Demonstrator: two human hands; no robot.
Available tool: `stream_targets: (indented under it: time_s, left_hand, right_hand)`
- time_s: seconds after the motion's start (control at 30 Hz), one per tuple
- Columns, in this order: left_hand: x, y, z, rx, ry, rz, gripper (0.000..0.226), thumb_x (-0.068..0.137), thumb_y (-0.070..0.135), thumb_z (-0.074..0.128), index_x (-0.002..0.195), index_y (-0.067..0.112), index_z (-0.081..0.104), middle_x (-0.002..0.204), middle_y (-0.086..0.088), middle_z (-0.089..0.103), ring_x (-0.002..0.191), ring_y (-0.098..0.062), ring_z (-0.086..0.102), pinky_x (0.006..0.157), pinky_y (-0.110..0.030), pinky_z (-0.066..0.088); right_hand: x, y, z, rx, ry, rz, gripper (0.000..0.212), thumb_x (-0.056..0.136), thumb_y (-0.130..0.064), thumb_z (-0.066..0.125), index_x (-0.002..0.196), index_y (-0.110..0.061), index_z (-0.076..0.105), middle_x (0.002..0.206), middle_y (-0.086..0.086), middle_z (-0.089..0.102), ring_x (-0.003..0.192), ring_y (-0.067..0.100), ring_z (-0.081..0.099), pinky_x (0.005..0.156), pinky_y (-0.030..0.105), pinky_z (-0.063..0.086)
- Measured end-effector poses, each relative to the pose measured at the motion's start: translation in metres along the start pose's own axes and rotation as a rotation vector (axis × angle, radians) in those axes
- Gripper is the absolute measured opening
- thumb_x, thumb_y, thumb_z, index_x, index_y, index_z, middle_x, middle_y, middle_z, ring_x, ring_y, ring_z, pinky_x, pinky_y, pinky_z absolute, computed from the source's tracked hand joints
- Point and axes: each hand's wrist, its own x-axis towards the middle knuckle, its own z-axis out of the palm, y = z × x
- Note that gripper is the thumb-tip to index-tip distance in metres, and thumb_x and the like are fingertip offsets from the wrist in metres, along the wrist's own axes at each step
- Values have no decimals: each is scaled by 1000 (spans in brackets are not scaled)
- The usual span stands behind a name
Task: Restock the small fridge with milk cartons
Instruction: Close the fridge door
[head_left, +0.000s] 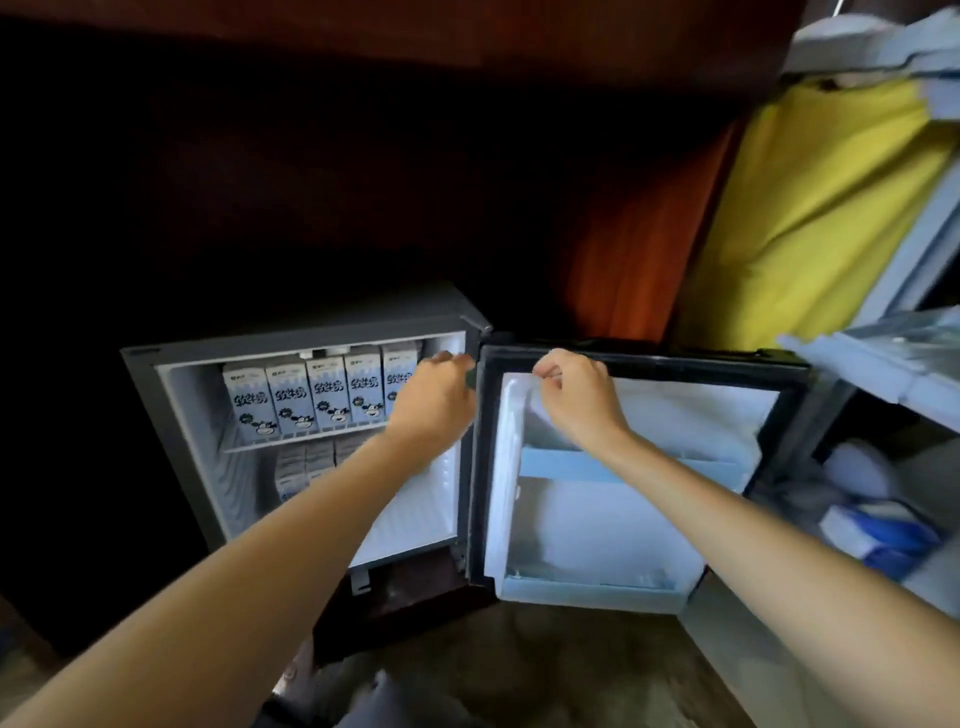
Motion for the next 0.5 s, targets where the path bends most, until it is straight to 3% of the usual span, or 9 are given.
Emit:
stream_targets:
  time_s: [0.13, 0.3, 0.4, 0.5]
  left_hand:
    - [16, 60, 6, -49, -82, 37, 44, 91, 0, 37, 135, 5, 42, 127, -19, 51, 106, -38, 56, 85, -41, 48]
    - [45, 94, 32, 10, -180, 48, 48, 90, 2, 38, 138, 6, 36, 136, -17, 44, 125, -35, 44, 101, -45, 41]
    - [65, 101, 52, 106, -246, 87, 48, 91, 4, 39, 138, 6, 33, 143, -14, 38, 136, -29, 32, 111, -44, 31]
    - [79, 103, 69, 171, -276, 140, 51, 93, 5, 37, 143, 7, 27, 150, -10, 30, 144, -23, 19, 117, -44, 20]
  right_hand:
    - [15, 38, -48, -74, 38, 34, 32, 88, -3, 43, 116, -6, 58, 123, 13, 57, 116, 29, 51, 94, 33, 39]
    - [49, 78, -66, -263, -170, 125, 45, 99, -27, 37, 139, -7, 33, 150, 9, 31, 142, 26, 19, 111, 44, 26]
    - [69, 95, -61, -376, -296, 200, 56, 99, -45, 21, 146, -14, 20, 157, 0, 14, 147, 21, -1, 115, 53, 7]
    - [82, 105, -49, -407, -340, 259, 57, 98, -50, 12, 146, -22, 22, 155, 1, 22, 146, 21, 7, 115, 53, 3]
